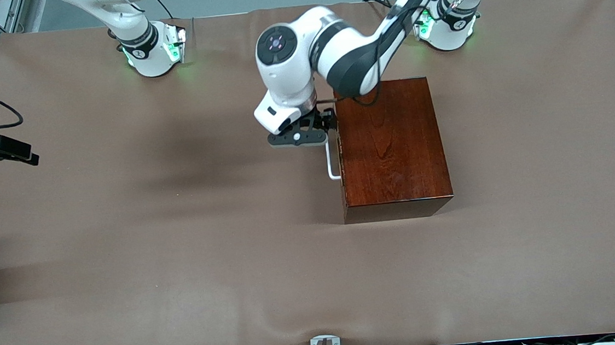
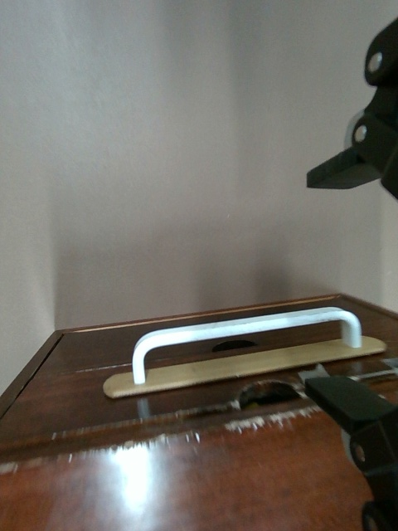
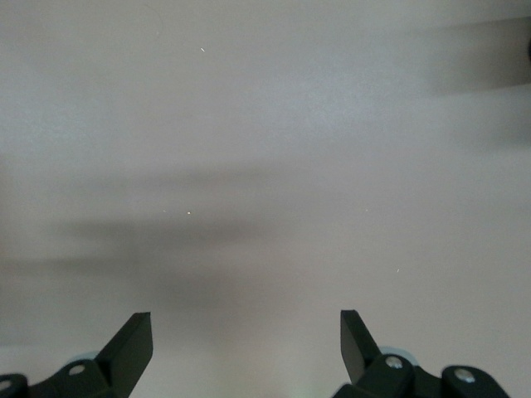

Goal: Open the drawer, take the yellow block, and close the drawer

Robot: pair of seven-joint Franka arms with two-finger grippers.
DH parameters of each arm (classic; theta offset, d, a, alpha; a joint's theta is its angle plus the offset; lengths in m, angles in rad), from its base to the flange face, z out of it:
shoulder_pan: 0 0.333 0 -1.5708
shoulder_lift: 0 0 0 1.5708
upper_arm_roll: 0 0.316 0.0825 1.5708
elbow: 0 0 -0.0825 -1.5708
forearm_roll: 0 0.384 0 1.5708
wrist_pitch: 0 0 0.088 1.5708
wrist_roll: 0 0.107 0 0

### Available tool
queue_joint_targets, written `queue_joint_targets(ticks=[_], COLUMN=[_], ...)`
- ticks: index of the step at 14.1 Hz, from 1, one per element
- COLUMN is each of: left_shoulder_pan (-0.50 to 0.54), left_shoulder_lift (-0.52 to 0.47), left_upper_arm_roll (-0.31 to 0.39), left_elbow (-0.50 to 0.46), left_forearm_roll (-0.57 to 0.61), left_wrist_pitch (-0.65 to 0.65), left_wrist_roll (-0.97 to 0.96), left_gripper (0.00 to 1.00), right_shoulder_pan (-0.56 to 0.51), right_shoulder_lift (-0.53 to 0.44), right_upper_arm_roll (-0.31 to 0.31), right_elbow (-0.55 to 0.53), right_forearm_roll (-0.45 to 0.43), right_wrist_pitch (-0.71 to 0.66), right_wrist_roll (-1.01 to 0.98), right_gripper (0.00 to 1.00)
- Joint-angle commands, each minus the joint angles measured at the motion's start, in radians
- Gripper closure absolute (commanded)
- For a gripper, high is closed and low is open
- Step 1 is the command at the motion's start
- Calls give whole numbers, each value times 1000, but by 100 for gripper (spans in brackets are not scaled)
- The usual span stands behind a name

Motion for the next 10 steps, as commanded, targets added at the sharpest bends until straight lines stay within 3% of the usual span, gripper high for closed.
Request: queue_joint_targets(ticks=[1, 10], left_shoulder_pan=[-36, -48], left_shoulder_lift=[54, 113], left_upper_arm_roll=[2, 2], left_elbow=[34, 20], left_forearm_roll=[65, 151], left_wrist_pitch=[-6, -32], left_wrist_roll=[3, 3], left_gripper=[0, 0], right_shoulder_pan=[-17, -15], right_shoulder_lift=[-5, -5], right_upper_arm_roll=[10, 10], right_elbow=[-3, -3], right_forearm_roll=[19, 19], right_wrist_pitch=[-12, -12], right_wrist_roll=[13, 13], right_gripper=[0, 0])
